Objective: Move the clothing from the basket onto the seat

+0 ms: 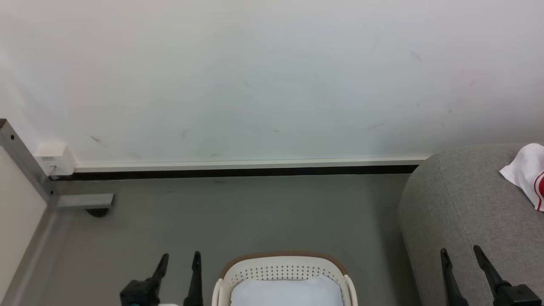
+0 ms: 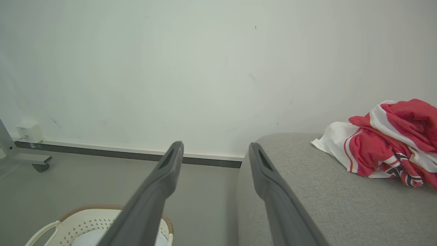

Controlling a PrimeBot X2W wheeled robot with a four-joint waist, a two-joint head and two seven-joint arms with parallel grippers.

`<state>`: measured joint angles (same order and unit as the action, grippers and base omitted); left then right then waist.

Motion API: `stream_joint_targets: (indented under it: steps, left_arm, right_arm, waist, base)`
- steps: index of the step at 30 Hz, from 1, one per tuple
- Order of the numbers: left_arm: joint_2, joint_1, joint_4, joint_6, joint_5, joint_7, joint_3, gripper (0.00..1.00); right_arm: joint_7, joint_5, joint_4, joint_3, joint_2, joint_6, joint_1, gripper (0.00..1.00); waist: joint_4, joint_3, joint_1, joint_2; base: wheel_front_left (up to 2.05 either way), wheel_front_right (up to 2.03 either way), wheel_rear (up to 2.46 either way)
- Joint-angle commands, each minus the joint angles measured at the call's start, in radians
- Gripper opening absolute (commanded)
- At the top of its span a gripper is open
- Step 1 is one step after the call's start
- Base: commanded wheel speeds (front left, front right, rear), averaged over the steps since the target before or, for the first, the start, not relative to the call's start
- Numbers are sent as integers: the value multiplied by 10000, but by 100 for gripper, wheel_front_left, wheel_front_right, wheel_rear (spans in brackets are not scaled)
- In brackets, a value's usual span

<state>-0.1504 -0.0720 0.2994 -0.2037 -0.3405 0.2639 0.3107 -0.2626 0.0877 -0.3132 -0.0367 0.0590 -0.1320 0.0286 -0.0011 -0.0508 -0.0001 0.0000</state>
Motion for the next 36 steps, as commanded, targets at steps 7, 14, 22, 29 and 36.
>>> stream_joint_targets:
  steps: [7,14,22,29,36]
  left_arm:
    - [239,189,45,327,487,6,-464,100]
    - [420,178,135,709,802,7,-818,100]
    - [612,239,306,1130,1048,7,-1088,100]
    - [754,208,455,1368,1242,7,-1221,100]
    - [843,204,667,1457,1320,7,-1326,100]
  right_arm:
    - [-31,33,-238,44,-62,27,119,100]
    - [-31,128,-274,115,-84,27,71,100]
    - [-31,209,-276,96,-85,27,38,100]
    - [-31,267,-301,127,-85,27,47,100]
    - [-31,252,-337,75,-84,27,32,100]
  waist:
    - [178,-35,1,0]
    - [209,10,1,0]
    - [122,23,1,0]
    - [49,48,1,0]
    - [51,9,1,0]
  base:
    - [0,0,0]
    - [0,0,0]
    - [0,0,0]
    - [0,0,0]
    - [0,0,0]
